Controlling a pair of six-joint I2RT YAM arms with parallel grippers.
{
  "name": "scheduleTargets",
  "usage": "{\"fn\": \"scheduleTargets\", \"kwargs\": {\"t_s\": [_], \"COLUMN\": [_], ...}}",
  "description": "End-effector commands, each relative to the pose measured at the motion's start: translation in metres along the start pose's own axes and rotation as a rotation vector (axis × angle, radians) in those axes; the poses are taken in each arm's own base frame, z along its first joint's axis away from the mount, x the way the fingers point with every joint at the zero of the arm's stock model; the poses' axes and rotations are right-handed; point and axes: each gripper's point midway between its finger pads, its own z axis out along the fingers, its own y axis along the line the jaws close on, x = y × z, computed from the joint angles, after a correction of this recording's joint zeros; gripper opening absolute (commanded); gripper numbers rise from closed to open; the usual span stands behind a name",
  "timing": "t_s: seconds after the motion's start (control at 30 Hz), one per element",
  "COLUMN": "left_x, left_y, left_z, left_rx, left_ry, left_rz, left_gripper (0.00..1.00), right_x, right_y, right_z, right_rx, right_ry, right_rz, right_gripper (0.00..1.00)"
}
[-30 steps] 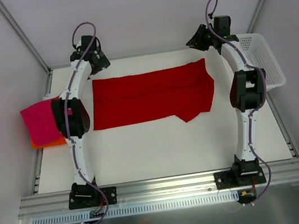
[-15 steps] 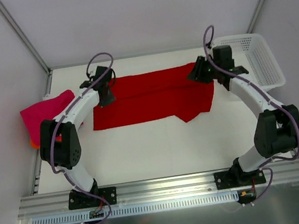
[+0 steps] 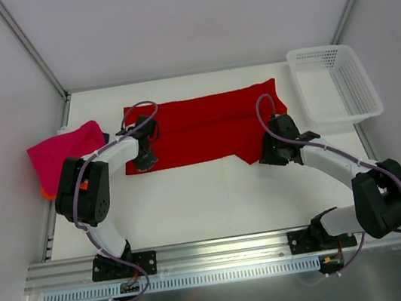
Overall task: Fold and stack the t-shirts
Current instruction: Fold the tshirt
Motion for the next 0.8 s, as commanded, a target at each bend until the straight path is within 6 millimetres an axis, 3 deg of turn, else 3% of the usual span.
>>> {"fn": "scheduleTargets", "kwargs": {"t_s": [0.0, 0.07, 0.1, 0.13, 0.23, 0.47, 0.77], "left_x": [0.010, 0.009, 0.009, 0.009, 0.009, 0.006, 0.001], "left_y": [0.004, 0.004, 0.004, 0.003, -0.002, 0.002, -0.002], "left_z": [0.003, 0.002, 0.002, 0.001, 0.001, -0.002, -0.008], "left_rx": [-0.018, -0.006, -0.002, 0.006, 0.033, 0.028, 0.052], "left_ry": [-0.004, -0.018, -0.019, -0.022, -0.016, -0.038, -0.048], "left_rz": [-0.014, -0.016, -0.014, -0.011, -0.001, 0.020, 0.024], "left_gripper": [0.00, 0.00, 0.04, 0.24, 0.29, 0.29, 0.22], "right_x": [-0.004, 0.000, 0.000, 0.003, 0.004, -0.003, -0.016], "right_y": [-0.020, -0.030, -0.032, -0.034, -0.030, -0.011, 0.004], "right_z": [-0.004, 0.000, 0.001, 0.008, 0.023, 0.043, 0.023], "right_rx": [0.120, 0.167, 0.180, 0.193, 0.187, 0.125, 0.072], "right_ry": [-0.079, -0.072, -0.067, -0.047, -0.021, -0.018, -0.059], "right_rz": [0.022, 0.025, 0.027, 0.024, 0.029, 0.063, 0.072], "right_gripper": [0.41, 0.45, 0.45, 0.46, 0.46, 0.46, 0.46]}}
